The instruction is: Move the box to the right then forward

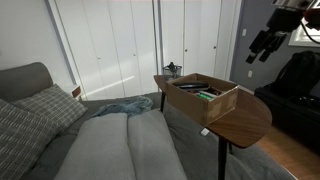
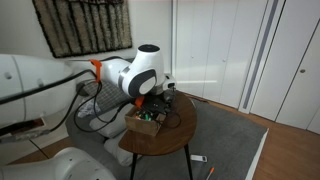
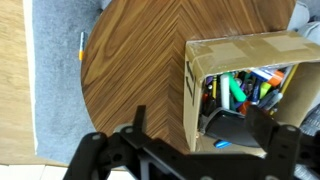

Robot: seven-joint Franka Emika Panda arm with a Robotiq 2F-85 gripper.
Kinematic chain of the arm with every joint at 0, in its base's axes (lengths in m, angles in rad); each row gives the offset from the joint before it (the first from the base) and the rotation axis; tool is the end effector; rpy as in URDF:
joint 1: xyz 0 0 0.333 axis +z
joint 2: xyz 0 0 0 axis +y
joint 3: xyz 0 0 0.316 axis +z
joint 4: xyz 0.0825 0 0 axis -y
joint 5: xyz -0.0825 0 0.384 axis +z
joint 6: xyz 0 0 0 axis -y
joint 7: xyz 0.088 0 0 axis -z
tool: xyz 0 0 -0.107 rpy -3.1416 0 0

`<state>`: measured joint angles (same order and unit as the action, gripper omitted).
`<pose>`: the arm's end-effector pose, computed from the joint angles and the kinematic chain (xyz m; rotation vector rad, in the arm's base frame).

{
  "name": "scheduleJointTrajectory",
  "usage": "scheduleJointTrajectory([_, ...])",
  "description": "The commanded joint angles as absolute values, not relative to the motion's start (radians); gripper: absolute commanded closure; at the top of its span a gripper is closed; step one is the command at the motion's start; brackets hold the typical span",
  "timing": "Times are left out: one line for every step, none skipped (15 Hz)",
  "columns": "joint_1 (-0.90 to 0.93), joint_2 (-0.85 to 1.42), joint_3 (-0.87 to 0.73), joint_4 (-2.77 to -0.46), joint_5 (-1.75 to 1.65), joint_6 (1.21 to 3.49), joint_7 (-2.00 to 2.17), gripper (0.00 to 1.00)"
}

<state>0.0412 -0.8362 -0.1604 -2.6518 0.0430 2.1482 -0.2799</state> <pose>0.3306 -0.0424 0.5174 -2.9858 -0.2633 -0.5259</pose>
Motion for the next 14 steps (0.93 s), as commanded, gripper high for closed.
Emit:
scheduleJointTrajectory([0.04,-0.605,-0.088,-2.546,0.015,2.217,-0.21,0.0])
scheduleJointTrajectory([0.032,-0.551,-0.069,-2.518,0.005,2.227,-0.187,0.0])
scheduleJointTrajectory([0.03,-0.499,-0.059,-2.488,0.005,2.223,-0.172,0.0])
scheduleJointTrajectory([0.028,-0.46,-0.051,-2.464,0.004,2.22,-0.158,0.0])
scheduleJointTrajectory([0.03,-0.424,-0.046,-2.439,0.008,2.21,-0.15,0.0])
scheduleJointTrajectory([0.027,-0.395,-0.038,-2.42,0.003,2.207,-0.138,0.0])
scheduleJointTrajectory([0.026,-0.368,-0.033,-2.404,0.001,2.212,-0.13,0.0])
scheduleJointTrajectory([0.026,-0.345,-0.03,-2.395,0.001,2.217,-0.124,0.0])
scheduleJointTrajectory([0.027,-0.324,-0.029,-2.383,0.001,2.213,-0.121,0.0])
scheduleJointTrajectory([0.033,-0.309,-0.03,-2.378,0.009,2.213,-0.129,0.0])
scheduleJointTrajectory([0.038,-0.298,-0.027,-2.376,0.014,2.215,-0.135,0.0])
scheduleJointTrajectory([0.041,-0.291,-0.023,-2.374,0.015,2.219,-0.137,0.0])
scheduleJointTrajectory([0.045,-0.286,-0.018,-2.377,0.016,2.226,-0.142,0.0])
scheduleJointTrajectory([0.047,-0.279,-0.017,-2.379,0.021,2.233,-0.151,0.09])
